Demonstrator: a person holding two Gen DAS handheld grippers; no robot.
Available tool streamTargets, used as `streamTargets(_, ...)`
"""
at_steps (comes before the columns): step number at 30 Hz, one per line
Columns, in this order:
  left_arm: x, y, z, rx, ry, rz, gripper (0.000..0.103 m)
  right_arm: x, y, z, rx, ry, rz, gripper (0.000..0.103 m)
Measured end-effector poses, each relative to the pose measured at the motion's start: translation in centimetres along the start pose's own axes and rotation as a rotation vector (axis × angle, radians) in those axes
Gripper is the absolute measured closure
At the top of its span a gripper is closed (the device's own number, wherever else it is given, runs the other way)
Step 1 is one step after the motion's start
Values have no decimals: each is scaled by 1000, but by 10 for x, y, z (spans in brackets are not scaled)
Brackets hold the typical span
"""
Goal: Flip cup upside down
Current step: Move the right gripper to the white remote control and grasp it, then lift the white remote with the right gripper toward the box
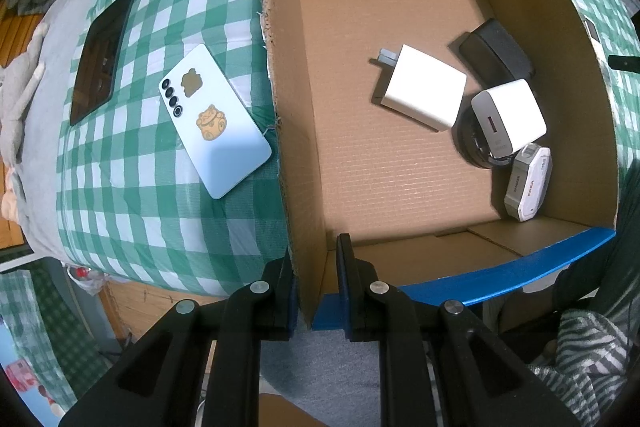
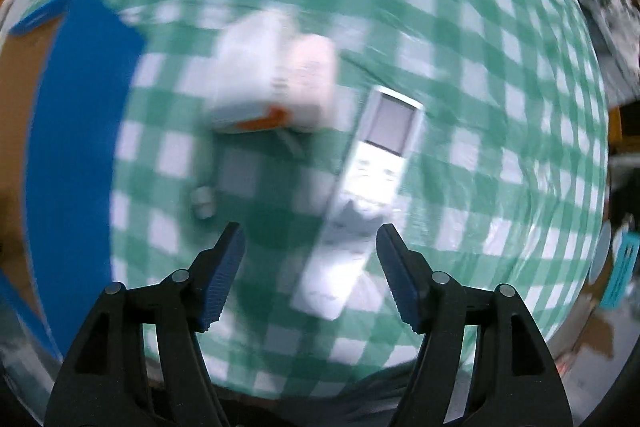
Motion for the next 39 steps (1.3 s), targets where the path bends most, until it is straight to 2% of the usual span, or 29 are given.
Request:
streamTargets(4,-1,1,-2,1,-4,0,88,18,8,19,70,34,-22,34)
streamTargets(13,-1,0,-1,0,-2,0,88,43,28,34,149,94,-47,34)
streamTargets(18,-2,0,-1,-1,-5,0,88,47,35,40,180,82,-40,44)
streamTargets(22,-1,0,-1,-1,-2,0,88,49,37,42,164,53,-45,48)
streamTargets(26,-1,0,-1,-1,-3,1,88,51,33,30,152,34,-59,60)
streamTargets(31,-2,0,-1,2,-4,1,86,65,24,9,150,22,-71,59)
streamTargets(39,-2,0,-1,2,-3,4,86,65,27,8,119,35,-76,63)
Point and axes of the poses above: each gripper's, at about its wrist camera, not at the fingertips, and x roughly the way its jaws point, z to its right, y to its top, the point moved 3 cm from there along x, roughly the way its jaws point, and after that the axes turned 13 degrees about -z, right-handed, at the moved point
